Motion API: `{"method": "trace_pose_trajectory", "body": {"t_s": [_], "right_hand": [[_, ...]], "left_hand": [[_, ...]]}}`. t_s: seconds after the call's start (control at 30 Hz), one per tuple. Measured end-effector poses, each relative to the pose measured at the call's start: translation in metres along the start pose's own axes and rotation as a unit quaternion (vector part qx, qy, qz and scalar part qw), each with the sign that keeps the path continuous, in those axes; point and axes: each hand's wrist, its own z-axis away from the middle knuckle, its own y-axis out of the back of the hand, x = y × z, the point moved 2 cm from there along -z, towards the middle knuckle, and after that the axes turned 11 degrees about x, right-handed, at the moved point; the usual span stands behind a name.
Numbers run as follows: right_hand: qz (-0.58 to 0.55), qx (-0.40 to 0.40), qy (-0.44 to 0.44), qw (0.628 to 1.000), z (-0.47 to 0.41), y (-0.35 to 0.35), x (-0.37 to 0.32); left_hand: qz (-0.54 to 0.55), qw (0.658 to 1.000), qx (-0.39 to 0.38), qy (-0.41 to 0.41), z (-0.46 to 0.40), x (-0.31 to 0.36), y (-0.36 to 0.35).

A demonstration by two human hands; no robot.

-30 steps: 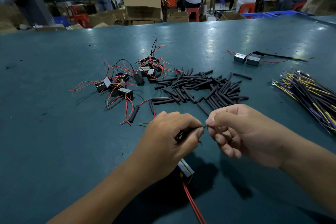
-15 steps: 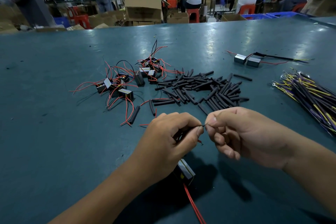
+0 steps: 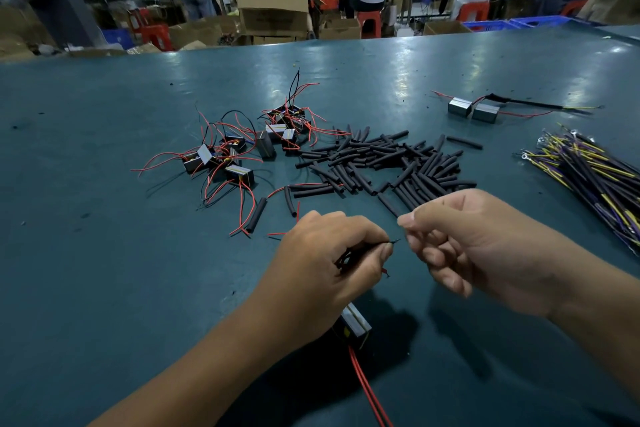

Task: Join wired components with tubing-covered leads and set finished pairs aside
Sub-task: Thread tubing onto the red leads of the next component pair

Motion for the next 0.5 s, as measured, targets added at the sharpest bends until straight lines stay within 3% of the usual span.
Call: {"method": "trace_pose_trajectory", "body": {"t_s": [0.5], "right_hand": [[0.012, -0.025, -0.005, 1.0, -0.0001, -0.0015, 0.0018]], "left_hand": [[-0.006, 1.0, -0.008, -0.009, -0.001, 0.0021, 0.0002]]}}
